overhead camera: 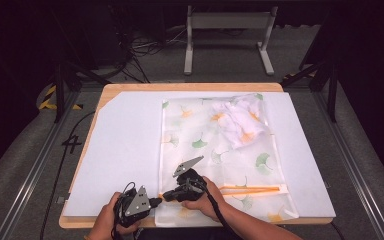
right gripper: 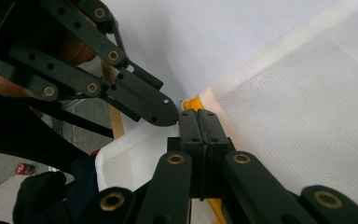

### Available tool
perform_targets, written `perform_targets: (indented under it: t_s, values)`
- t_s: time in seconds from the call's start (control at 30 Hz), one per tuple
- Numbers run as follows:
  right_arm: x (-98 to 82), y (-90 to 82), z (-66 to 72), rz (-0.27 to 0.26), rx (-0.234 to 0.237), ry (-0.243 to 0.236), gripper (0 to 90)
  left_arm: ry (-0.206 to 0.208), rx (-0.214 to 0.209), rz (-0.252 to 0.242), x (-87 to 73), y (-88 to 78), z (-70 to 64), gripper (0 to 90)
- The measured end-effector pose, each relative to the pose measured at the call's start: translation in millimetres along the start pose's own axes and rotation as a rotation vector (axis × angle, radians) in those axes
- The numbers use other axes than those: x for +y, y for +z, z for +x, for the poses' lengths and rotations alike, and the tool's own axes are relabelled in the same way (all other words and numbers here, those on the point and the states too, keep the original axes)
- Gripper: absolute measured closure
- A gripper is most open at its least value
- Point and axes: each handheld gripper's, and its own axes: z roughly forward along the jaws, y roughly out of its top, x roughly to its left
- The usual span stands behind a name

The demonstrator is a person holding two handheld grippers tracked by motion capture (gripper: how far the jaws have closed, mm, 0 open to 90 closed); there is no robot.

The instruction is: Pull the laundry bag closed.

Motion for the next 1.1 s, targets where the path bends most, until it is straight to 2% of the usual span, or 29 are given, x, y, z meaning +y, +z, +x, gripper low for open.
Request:
perform_targets:
  t_s: [0.17, 0.3, 0.57, 0.93, 1.1]
  values:
    - [0.2, -2.8, 1.4, 0.01, -0.015, -0.027, 90.0, -0.004, -0.003, -0.003, -0.3, 0.0, 0.3, 90.0]
    - [-1.1, -5.1, 0.9, 0.008, -0.009, -0.029, 90.0, -0.009, -0.006, -0.007, -0.5, 0.2, 0.7, 90.0]
    - [-2.6, -11.6, 0.4, 0.006, 0.0, -0.069, 90.0, -0.02, -0.012, -0.013, -1.1, 0.4, 1.5, 90.0]
    - [-6.4, -19.3, -2.8, 0.003, 0.018, -0.086, 90.0, -0.025, -0.018, -0.014, -1.4, 0.3, 2.5, 90.0]
    - [-8.1, -23.8, -3.3, 0.006, 0.009, -0.094, 90.0, -0.027, -0.018, -0.014, -1.4, 0.4, 2.5, 90.0]
